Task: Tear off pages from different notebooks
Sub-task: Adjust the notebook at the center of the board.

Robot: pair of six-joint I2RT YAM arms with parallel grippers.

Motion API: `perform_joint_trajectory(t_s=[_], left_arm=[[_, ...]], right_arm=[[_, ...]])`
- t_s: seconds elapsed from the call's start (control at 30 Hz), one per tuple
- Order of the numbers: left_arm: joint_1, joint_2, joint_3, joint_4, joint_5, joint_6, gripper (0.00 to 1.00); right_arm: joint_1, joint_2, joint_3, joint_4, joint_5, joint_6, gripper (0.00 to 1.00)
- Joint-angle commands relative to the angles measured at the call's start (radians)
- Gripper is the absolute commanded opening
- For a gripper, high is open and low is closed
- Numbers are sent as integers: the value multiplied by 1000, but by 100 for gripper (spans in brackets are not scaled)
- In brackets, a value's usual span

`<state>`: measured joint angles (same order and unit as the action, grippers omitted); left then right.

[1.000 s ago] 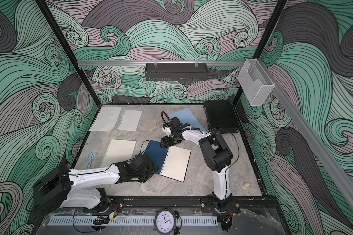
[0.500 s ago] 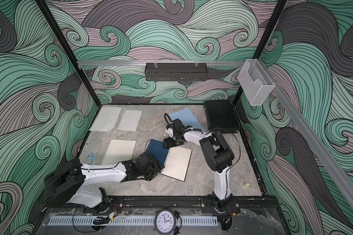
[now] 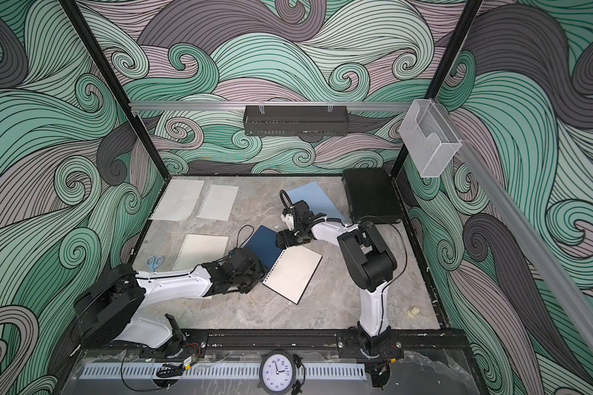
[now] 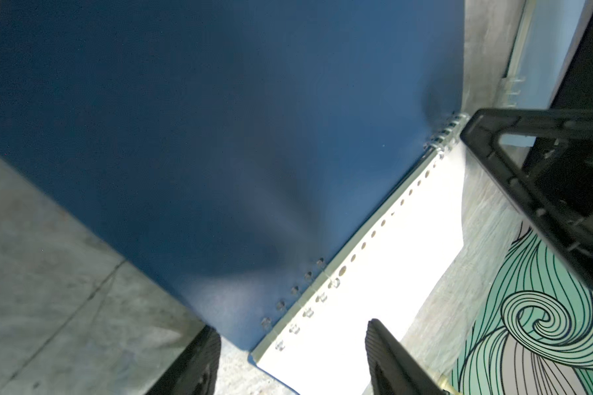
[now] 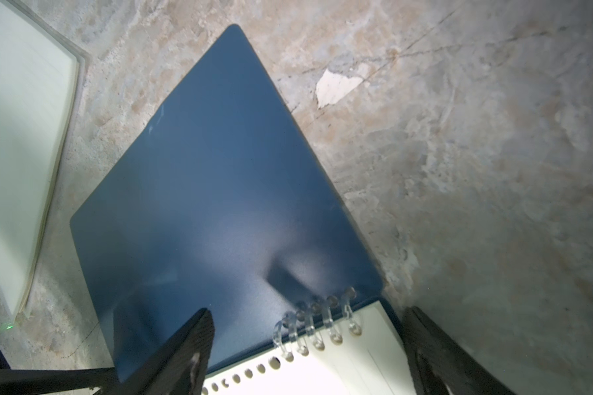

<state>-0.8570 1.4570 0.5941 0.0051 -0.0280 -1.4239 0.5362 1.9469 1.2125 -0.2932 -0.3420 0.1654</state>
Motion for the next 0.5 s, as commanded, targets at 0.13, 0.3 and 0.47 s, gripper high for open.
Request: perform_joint_trajectory(t_s=[0.13, 0.3, 0.47], left_arm=[[32, 100, -40, 67, -84, 44, 67], [64, 90, -91, 108, -118, 29, 67], [102, 62, -134, 136, -137, 49, 67]], right_arm=[[12, -14, -76, -25, -45, 56, 86], [12, -33, -118, -1, -48, 83, 86], [13, -55, -148, 15, -49, 88, 86]])
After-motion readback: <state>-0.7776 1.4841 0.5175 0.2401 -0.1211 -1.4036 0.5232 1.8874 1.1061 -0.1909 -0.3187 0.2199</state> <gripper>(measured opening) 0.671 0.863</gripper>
